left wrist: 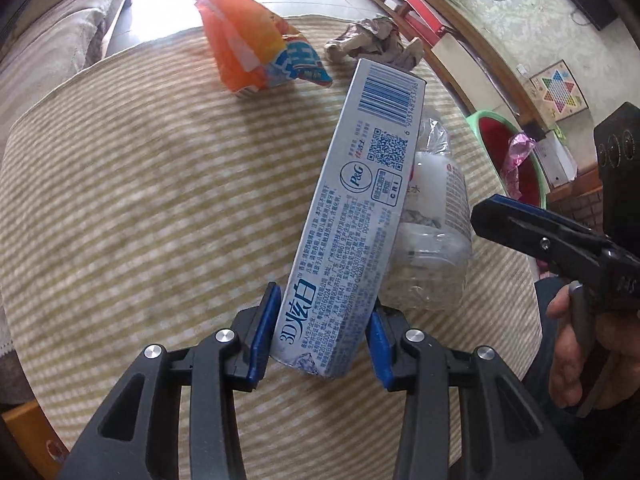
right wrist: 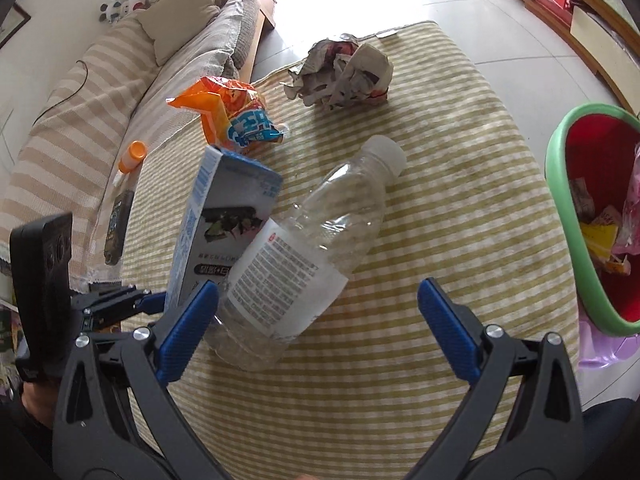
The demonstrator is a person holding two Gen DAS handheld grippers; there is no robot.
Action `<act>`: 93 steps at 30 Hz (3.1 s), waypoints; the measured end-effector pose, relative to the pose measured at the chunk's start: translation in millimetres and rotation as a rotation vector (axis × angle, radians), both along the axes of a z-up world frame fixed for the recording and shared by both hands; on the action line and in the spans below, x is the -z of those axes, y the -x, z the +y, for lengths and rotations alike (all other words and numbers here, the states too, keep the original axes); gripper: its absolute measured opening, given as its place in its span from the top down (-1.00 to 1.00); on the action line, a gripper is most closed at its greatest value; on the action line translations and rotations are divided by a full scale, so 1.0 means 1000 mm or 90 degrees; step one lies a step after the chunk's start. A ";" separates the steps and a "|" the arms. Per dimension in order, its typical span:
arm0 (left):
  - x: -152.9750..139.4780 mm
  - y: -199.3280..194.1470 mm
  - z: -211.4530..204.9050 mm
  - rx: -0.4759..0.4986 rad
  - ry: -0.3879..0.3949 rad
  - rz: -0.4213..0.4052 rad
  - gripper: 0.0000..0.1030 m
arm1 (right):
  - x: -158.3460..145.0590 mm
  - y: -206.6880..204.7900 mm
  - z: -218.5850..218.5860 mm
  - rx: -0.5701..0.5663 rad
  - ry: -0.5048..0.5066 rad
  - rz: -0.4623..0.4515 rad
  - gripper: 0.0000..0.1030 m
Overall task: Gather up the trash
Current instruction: 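Grasp the white toothpaste box with the left tool while the right tool grasps the water bottle, then carry the toothpaste box and water bottle over the red bin, then open both tools to drop the box and bottle into the bin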
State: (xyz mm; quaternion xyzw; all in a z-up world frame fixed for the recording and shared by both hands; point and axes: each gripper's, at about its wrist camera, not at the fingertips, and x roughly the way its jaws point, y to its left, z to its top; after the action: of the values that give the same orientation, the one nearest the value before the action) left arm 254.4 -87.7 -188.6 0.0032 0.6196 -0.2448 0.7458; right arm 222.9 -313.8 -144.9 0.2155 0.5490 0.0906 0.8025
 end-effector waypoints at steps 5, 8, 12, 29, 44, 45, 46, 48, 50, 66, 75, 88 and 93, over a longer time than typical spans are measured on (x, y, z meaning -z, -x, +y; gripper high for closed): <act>-0.004 0.015 0.018 -0.068 0.004 -0.019 0.26 | 0.007 -0.013 0.011 0.019 -0.018 0.011 -0.91; -0.011 0.021 0.029 -0.081 -0.010 -0.044 0.27 | 0.011 -0.020 0.016 0.039 -0.031 0.020 -0.91; -0.028 0.026 0.044 -0.089 -0.017 -0.076 0.27 | 0.020 -0.029 0.026 0.063 -0.023 0.045 -0.91; -0.050 0.046 0.081 -0.107 0.008 -0.093 0.27 | 0.021 -0.032 0.070 0.019 0.101 0.041 -0.38; -0.069 0.056 0.033 -0.088 0.031 -0.123 0.27 | -0.064 0.027 0.042 -0.021 0.164 -0.111 -0.37; -0.071 0.056 0.024 -0.082 0.032 -0.125 0.28 | -0.070 0.030 0.034 -0.015 0.164 -0.119 -0.37; -0.073 0.056 0.015 -0.075 0.034 -0.128 0.28 | -0.077 0.027 0.026 -0.009 0.168 -0.127 -0.36; -0.079 0.053 -0.004 -0.060 0.040 -0.134 0.28 | -0.087 0.029 0.008 0.005 0.171 -0.142 -0.36; -0.084 0.050 -0.024 -0.047 0.047 -0.137 0.28 | -0.095 0.034 -0.010 0.022 0.167 -0.150 -0.36; -0.103 0.025 -0.199 0.052 0.104 -0.138 0.30 | -0.101 0.057 -0.205 0.197 0.165 -0.151 -0.37; -0.099 0.018 -0.281 0.104 0.112 -0.123 0.37 | -0.086 0.063 -0.260 0.230 0.174 -0.142 -0.37; -0.070 0.022 -0.338 0.134 0.069 -0.100 -0.41 | -0.060 0.055 -0.285 0.217 0.172 -0.127 -0.36; -0.073 0.027 -0.326 0.120 0.043 -0.128 -0.65 | -0.055 0.050 -0.283 0.212 0.171 -0.124 -0.37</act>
State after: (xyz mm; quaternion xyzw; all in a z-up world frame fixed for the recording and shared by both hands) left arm 227.7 -414.0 -115.6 0.0611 0.5301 -0.3329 0.7774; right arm 172.8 -596.6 -89.8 0.1849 0.4331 -0.0968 0.8769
